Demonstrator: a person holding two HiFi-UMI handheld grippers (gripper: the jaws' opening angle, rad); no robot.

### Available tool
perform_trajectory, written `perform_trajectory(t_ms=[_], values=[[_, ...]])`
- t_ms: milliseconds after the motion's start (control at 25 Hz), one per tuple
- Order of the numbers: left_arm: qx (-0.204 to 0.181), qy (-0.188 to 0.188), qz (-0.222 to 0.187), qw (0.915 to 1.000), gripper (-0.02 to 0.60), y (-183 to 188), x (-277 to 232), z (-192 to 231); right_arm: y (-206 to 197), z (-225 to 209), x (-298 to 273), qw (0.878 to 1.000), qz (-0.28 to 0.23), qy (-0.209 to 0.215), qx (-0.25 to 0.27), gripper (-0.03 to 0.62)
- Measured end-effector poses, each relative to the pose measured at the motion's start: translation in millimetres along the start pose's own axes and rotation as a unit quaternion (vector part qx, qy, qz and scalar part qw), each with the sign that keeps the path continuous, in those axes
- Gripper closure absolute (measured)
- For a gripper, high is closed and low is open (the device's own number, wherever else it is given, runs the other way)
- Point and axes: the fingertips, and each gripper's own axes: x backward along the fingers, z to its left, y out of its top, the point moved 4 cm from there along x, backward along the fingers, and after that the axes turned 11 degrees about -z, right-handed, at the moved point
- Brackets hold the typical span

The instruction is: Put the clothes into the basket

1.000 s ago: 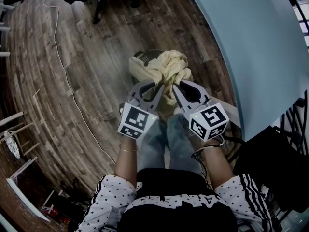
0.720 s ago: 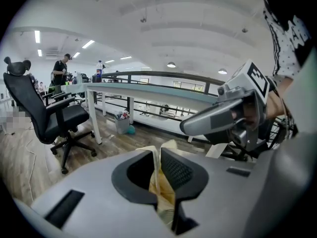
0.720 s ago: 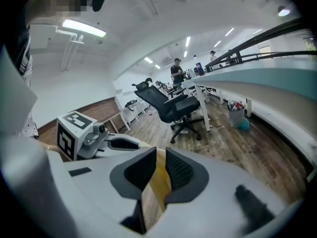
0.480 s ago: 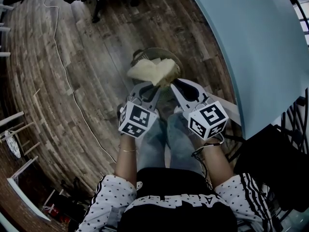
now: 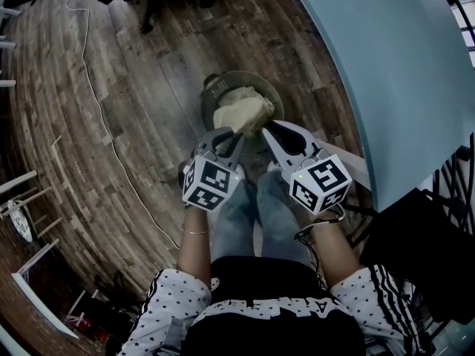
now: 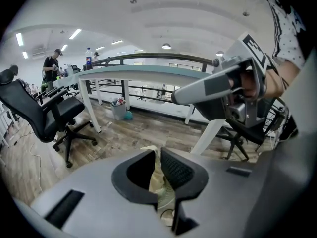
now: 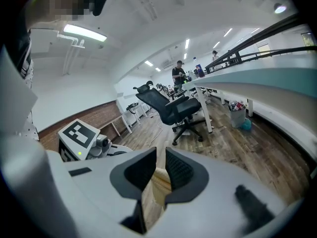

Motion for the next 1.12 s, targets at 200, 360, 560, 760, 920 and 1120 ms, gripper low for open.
perform_trajectory(t_ms=[200, 360, 560, 760, 920, 1120], values=[[0.009, 0.019, 0.017, 0.9996, 0.554, -9, 7, 2, -2, 3, 2, 1.000, -0.002, 0.003, 0.001, 0.548], [0.008, 0.030, 0.037, 0.9988, 0.526, -14, 8, 5, -1, 2, 1, 1.000, -0.003, 0.005, 0.001, 0.548], [0.018, 0.049, 0.008, 0.9986, 0.506, -3, 16, 13, -1, 6, -1, 1.000, -0.002, 0.007, 0.002, 0.548], [0.024, 0.061, -0.025, 0.9975, 0.506, 7, 20, 21, 0, 7, -3, 1.000, -0.006, 0.005, 0.002, 0.548], [0.036, 0.064, -0.041, 0.9965, 0.506, 13, 26, 23, 3, 10, -4, 1.000, -0.008, 0.003, 0.006, 0.548], [0.048, 0.062, -0.072, 0.9943, 0.509, 22, 32, 21, 4, 12, -1, 1.000, -0.012, -0.002, 0.008, 0.548]])
